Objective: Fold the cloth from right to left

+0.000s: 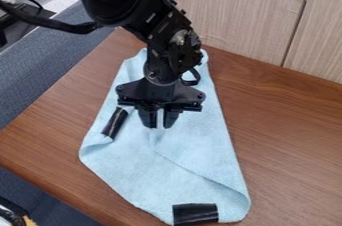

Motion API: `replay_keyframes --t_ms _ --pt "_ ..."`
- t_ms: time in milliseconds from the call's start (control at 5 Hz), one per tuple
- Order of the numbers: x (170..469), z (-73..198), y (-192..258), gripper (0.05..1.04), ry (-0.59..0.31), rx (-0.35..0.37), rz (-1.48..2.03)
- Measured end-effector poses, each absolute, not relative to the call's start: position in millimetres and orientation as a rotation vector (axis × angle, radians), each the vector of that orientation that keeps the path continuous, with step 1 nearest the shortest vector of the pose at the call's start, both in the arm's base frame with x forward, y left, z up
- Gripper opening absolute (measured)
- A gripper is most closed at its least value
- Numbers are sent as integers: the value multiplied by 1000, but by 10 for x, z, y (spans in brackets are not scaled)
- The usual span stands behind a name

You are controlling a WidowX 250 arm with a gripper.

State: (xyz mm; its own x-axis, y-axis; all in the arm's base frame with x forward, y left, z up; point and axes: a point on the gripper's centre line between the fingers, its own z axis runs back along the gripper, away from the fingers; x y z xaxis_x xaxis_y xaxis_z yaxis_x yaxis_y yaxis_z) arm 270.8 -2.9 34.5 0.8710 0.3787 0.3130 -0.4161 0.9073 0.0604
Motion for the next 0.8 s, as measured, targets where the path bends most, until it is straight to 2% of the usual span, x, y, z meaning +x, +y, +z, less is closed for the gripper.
replay_keyframes --t_ms 200,400,600,800 --pt "2708 346 -23 801 -301 132 412" --pt "2718 455 -47 1009 -329 117 412" --pt "2778 653 -147 1010 -384 130 365" --pt "2863 874 -217 1003 -447 111 346"
